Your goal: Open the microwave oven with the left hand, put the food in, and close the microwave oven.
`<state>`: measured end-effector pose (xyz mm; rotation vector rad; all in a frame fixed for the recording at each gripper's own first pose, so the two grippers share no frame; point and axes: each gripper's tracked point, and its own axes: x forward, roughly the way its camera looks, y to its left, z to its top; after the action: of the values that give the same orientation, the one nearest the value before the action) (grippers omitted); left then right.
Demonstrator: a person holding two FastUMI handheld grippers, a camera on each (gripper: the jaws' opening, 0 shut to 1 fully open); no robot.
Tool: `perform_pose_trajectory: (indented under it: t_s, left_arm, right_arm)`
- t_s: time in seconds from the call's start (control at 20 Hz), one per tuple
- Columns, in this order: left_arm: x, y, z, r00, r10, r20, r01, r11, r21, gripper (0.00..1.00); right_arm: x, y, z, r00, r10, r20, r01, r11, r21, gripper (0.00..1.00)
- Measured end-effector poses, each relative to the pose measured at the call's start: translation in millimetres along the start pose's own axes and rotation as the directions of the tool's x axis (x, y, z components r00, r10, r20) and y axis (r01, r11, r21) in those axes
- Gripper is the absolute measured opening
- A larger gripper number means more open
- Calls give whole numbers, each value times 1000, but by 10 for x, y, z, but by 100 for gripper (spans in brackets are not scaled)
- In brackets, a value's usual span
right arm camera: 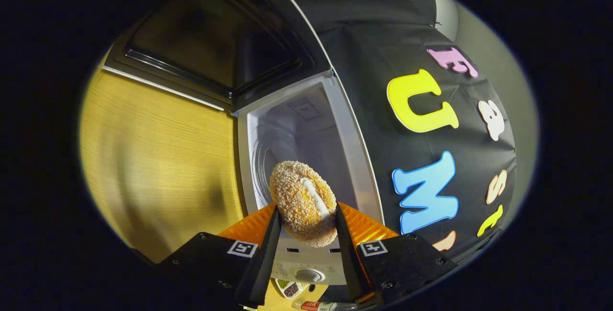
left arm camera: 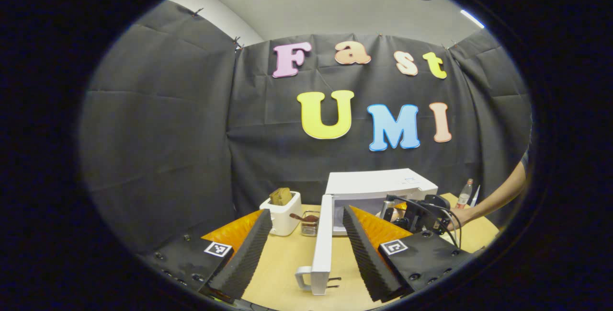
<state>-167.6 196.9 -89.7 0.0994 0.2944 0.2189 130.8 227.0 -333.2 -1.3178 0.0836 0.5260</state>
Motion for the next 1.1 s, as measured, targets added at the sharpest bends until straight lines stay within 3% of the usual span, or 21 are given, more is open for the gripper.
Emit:
perform_pose_trajectory:
  t_s: [0.2,0.5,0.95,1.05,1.1]
  left_arm:
    - [-116,15,22,998,64,-22,-63,998,24,97]
    - [-132,-4,-231,989,102,-104,-102,995,9,98]
    - [-46,-205,-648,975,71,-209,-76,997,-16,99]
    - [-43,-201,-645,976,66,-209,-71,997,-17,98]
    - [-38,-196,-623,977,66,-205,-71,997,-21,98]
  right_arm:
    - [348,123,6,1000,-9,18,9,1000,-8,63]
    - [849,144,148,994,-39,103,54,987,-149,63]
    - [1401,235,9,999,-20,45,22,998,-53,63]
    - [1378,178,64,999,-16,50,17,1000,-18,66]
    - [1362,106,67,998,-37,57,37,999,-9,79]
